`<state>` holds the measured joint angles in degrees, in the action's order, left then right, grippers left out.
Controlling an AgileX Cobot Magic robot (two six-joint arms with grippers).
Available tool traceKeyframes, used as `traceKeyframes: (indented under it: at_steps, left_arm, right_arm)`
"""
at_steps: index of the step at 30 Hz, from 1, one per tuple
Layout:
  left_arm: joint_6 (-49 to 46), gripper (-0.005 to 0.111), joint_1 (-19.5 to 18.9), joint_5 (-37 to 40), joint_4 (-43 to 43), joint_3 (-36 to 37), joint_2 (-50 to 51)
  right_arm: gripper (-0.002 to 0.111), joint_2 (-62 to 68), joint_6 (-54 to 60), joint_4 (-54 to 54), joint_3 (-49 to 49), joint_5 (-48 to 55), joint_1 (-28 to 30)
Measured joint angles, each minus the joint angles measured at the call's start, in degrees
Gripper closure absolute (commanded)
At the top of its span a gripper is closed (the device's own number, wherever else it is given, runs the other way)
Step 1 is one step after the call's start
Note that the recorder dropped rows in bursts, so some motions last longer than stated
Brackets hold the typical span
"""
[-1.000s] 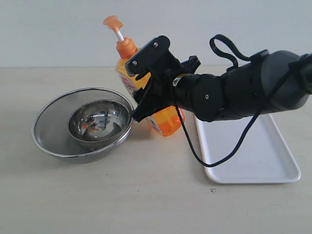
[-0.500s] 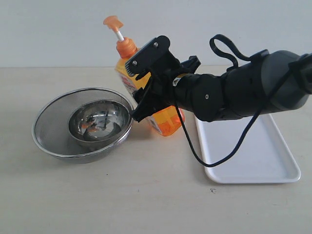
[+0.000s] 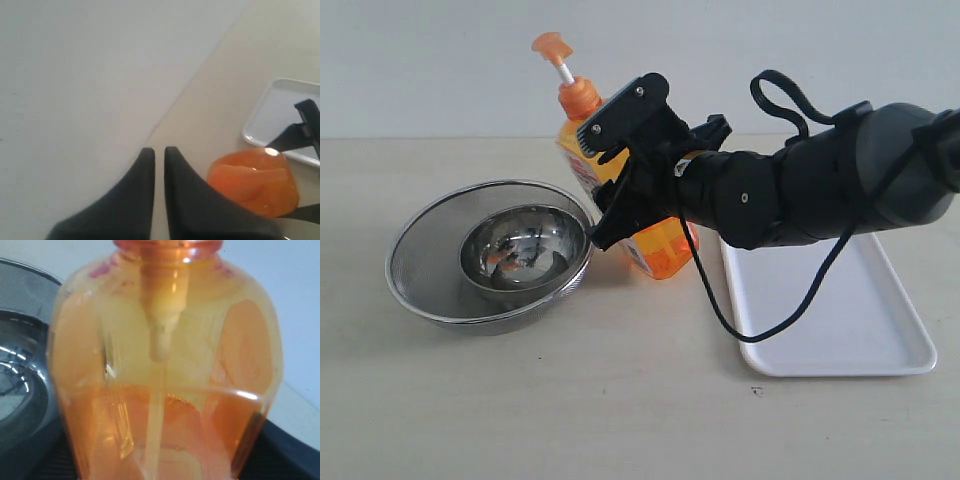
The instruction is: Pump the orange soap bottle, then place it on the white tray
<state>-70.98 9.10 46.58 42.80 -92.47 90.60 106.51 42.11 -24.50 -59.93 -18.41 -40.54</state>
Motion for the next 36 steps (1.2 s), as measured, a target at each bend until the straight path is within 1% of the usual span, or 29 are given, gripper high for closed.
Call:
traceKeyframes:
  at_steps: [4,7,16,20,25,30,36]
  left_arm:
    - [-3.0,0.102,0.0,1.4,3.0,0.0,2.8]
    - [-5.1,0.102,0.5,1.5,3.5,0.0,4.5]
    - [-10.7,0.102,5.6,1.3,4.5,0.0,7.3]
    - [-11.1,0.102,6.8,1.5,4.6,0.0,7.5]
    - [-11.1,0.102,7.0,4.3,4.4,0.0,7.8]
    - [-11.1,0.102,7.0,6.7,2.3,0.0,7.9]
    - [-11.1,0.102,7.0,7.2,0.9,0.0,7.9]
  right_arm:
    - [0.108,0.0,0.0,0.0,-0.1,0.3,0.0]
    - [0.108,0.0,0.0,0.0,-0.2,0.5,0.0]
    - [0.108,0.0,0.0,0.0,-0.3,0.9,0.0]
    - [0.108,0.0,0.0,0.1,-0.3,0.9,0.0]
    - [0.108,0.0,0.0,0.2,-0.3,1.0,0.0]
    - [0.108,0.0,0.0,0.2,-0.3,1.0,0.0]
    - [0.108,0.0,0.0,0.2,-0.3,1.0,0.0]
